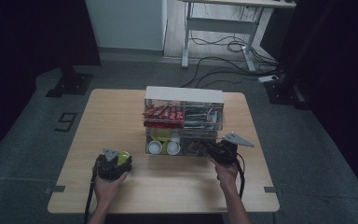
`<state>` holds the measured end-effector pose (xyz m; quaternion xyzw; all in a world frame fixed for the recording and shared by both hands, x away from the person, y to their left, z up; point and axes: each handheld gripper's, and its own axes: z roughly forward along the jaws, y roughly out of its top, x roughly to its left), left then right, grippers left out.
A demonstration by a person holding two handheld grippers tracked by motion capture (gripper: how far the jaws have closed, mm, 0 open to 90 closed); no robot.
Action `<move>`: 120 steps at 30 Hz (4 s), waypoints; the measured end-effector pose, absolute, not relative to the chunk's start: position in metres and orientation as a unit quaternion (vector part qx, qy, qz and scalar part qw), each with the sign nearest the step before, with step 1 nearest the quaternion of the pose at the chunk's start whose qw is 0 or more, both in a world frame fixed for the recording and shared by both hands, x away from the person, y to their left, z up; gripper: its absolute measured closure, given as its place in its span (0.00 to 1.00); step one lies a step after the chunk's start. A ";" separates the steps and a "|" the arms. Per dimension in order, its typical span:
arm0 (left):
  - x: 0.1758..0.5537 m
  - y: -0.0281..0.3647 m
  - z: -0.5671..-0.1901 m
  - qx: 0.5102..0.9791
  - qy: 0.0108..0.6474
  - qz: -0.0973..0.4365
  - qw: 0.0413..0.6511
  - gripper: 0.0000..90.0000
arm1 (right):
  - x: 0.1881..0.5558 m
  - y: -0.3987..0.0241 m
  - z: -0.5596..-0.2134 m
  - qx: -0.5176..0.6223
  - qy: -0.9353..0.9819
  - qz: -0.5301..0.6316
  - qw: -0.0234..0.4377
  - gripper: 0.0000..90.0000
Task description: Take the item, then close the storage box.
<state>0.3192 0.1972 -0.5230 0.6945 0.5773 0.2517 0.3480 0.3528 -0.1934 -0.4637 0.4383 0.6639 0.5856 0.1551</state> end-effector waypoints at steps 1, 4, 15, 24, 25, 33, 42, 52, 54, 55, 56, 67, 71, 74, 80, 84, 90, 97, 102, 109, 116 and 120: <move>0.320 0.197 -0.524 0.694 0.578 0.251 0.348 0.42 | 0.353 -0.193 -0.464 0.438 0.664 0.585 0.155 0.99; 0.322 0.195 -0.526 0.699 0.579 0.245 0.341 0.42 | 0.353 -0.193 -0.464 0.439 0.665 0.585 0.155 0.99; 0.322 0.191 -0.532 0.708 0.575 0.243 0.331 0.42 | 0.353 -0.193 -0.465 0.439 0.666 0.583 0.155 0.99; 0.313 0.197 -0.523 0.700 0.561 0.240 0.371 0.27 | 0.353 -0.193 -0.465 0.438 0.666 0.583 0.155 0.99; 0.311 0.198 -0.521 0.699 0.557 0.242 0.377 0.27 | 0.353 -0.193 -0.465 0.438 0.667 0.583 0.155 0.99; 0.293 0.209 -0.512 0.689 0.550 0.238 0.407 0.26 | 0.353 -0.193 -0.466 0.439 0.668 0.581 0.155 0.99; 0.281 0.218 -0.514 0.691 0.544 0.247 0.407 0.26 | 0.350 -0.192 -0.469 0.442 0.671 0.574 0.157 0.99; 0.274 0.220 -0.518 0.688 0.546 0.256 0.403 0.29 | 0.346 -0.187 -0.473 0.441 0.676 0.569 0.158 0.99; 0.274 0.219 -0.518 0.690 0.544 0.255 0.404 0.29 | 0.344 -0.188 -0.473 0.442 0.676 0.568 0.158 0.99; 0.274 0.218 -0.518 0.690 0.544 0.255 0.404 0.29 | 0.344 -0.188 -0.473 0.444 0.676 0.567 0.156 0.99; 0.273 0.218 -0.517 0.691 0.543 0.254 0.405 0.29 | 0.344 -0.188 -0.473 0.443 0.677 0.567 0.157 0.99; 0.272 0.220 -0.516 0.691 0.543 0.249 0.407 0.30 | 0.338 -0.190 -0.480 0.450 0.679 0.560 0.153 0.99; 0.272 0.222 -0.516 0.691 0.543 0.248 0.407 0.30 | 0.336 -0.189 -0.481 0.450 0.678 0.560 0.152 0.99; 0.272 0.223 -0.516 0.689 0.545 0.246 0.409 0.30 | 0.335 -0.189 -0.482 0.450 0.680 0.559 0.151 0.99; 0.272 0.225 -0.516 0.689 0.546 0.241 0.411 0.30 | 0.334 -0.188 -0.485 0.451 0.683 0.555 0.149 0.99; 0.272 0.225 -0.516 0.691 0.544 0.238 0.411 0.30 | 0.332 -0.188 -0.486 0.452 0.683 0.554 0.147 0.99; 0.272 0.226 -0.516 0.691 0.545 0.237 0.411 0.30 | 0.329 -0.188 -0.487 0.451 0.686 0.552 0.148 0.99; 0.272 0.229 -0.514 0.688 0.548 0.236 0.413 0.30 | 0.325 -0.187 -0.491 0.452 0.690 0.547 0.143 0.99; 0.272 0.231 -0.514 0.686 0.549 0.229 0.420 0.30 | 0.322 -0.187 -0.495 0.452 0.696 0.539 0.141 0.99; 0.273 0.234 -0.514 0.685 0.552 0.228 0.418 0.30 | 0.320 -0.190 -0.499 0.457 0.698 0.534 0.138 0.99; 0.272 0.233 -0.514 0.687 0.550 0.226 0.417 0.30 | 0.318 -0.192 -0.502 0.459 0.702 0.528 0.134 0.99; 0.273 0.233 -0.515 0.687 0.552 0.225 0.415 0.30 | 0.317 -0.193 -0.504 0.461 0.703 0.525 0.131 0.99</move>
